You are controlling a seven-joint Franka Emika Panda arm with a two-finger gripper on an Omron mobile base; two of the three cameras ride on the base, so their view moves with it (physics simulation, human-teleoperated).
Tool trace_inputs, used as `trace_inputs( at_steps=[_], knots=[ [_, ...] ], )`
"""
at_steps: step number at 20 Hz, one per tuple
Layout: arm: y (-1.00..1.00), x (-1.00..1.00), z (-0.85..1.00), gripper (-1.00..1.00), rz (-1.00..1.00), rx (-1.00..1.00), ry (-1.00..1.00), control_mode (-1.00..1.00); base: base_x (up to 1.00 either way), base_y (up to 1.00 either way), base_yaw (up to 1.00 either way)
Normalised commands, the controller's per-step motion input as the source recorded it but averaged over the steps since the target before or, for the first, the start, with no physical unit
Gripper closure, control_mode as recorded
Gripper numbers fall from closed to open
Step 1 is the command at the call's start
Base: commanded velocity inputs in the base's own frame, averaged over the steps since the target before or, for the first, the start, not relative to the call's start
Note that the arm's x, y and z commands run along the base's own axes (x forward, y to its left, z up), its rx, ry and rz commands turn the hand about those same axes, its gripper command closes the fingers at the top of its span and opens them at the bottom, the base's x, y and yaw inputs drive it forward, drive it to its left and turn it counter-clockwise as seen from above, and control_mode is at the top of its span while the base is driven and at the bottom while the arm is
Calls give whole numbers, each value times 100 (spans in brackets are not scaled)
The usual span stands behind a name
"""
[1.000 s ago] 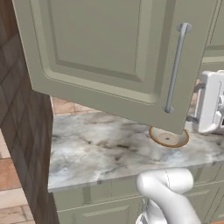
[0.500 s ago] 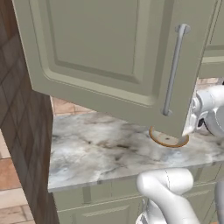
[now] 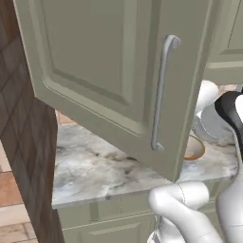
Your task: Open the cabinet and setup a tea strainer by placing it in the bowl upright.
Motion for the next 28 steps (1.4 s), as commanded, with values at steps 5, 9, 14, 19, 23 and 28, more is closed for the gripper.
trace_inputs(
  at_steps=[5, 9, 14, 19, 23, 28],
  knots=[
    [97, -20, 0, -100, -1, -19, 0, -100, 0, 0, 0],
    [83, -7, -1, -100, -9, -13, 0, -100, 0, 0, 0],
    [61, 0, -6, -100, -11, -6, 0, -100, 0, 0, 0],
    [29, 0, -14, -100, -10, 0, 0, -100, 0, 0, 0],
    [23, 0, -16, -100, -11, 0, 0, -100, 0, 0, 0],
    [12, -4, -20, -100, -18, 0, 0, -100, 0, 0, 0]
  ],
)
